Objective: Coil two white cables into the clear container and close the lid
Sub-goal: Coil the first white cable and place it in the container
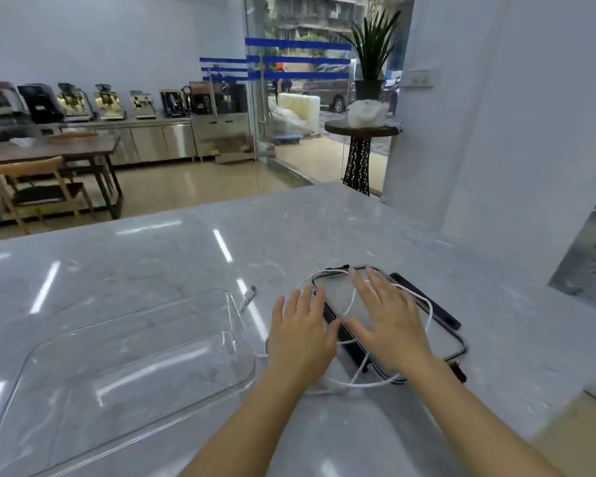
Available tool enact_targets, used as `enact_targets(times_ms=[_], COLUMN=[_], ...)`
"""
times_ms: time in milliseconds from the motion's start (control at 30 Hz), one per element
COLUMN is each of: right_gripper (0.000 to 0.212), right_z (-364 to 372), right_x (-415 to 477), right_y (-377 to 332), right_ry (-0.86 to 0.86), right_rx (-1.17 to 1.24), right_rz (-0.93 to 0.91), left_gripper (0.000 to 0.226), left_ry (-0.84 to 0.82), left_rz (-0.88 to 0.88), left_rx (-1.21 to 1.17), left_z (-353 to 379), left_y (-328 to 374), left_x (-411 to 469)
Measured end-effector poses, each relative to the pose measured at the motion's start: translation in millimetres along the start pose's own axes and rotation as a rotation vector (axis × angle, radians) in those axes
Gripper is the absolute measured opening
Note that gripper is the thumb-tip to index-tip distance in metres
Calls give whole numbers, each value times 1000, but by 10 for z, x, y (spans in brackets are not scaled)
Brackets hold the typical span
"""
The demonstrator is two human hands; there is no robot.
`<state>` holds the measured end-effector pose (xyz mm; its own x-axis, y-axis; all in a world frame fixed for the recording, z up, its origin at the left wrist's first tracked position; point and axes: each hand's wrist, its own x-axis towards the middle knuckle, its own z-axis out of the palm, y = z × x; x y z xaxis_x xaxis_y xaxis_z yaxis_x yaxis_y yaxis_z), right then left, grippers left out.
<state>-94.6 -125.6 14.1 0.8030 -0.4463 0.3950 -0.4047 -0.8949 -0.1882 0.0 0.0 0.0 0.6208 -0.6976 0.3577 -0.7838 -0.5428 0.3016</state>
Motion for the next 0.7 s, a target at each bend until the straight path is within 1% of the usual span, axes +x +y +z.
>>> enact_targets(times_ms=[33,133,200,267,367,433,533,600,700], right_gripper=[74,67,60,54,44,35,21,19,19], right_z=[30,175,205,199,205,201,111,2,-221], right_x=[-32,-102,-112,-95,-68,-35,42,116,263], right_y=[17,81,78,59,13,-11,-40,-67,-109], right_ry=[-60,-154,-141,-105,-105,-79,5,52,157], right_rx=[-6,-15,-21,-66,-78,-15,113,142,201], right_rz=[-11,-67,-88,-117,-165,-168,-158,-181,-202], left_gripper=[57,36,29,24,24,24,25,29,32], left_ry=[-36,-89,-103,-48,5,3,9,21,7], left_rz=[-21,-24,-15,14,72,95,105,104,40], left_rx=[2,42,52,6,-62,-79,-84,-124,-246], left_z=[46,201,244,238,195,126,-62,-220,-512], left_y=[4,-30,-45,-69,-46,-13,57,112,175], left_x=[-32,-113,-141,-133,-98,-56,8,62,182])
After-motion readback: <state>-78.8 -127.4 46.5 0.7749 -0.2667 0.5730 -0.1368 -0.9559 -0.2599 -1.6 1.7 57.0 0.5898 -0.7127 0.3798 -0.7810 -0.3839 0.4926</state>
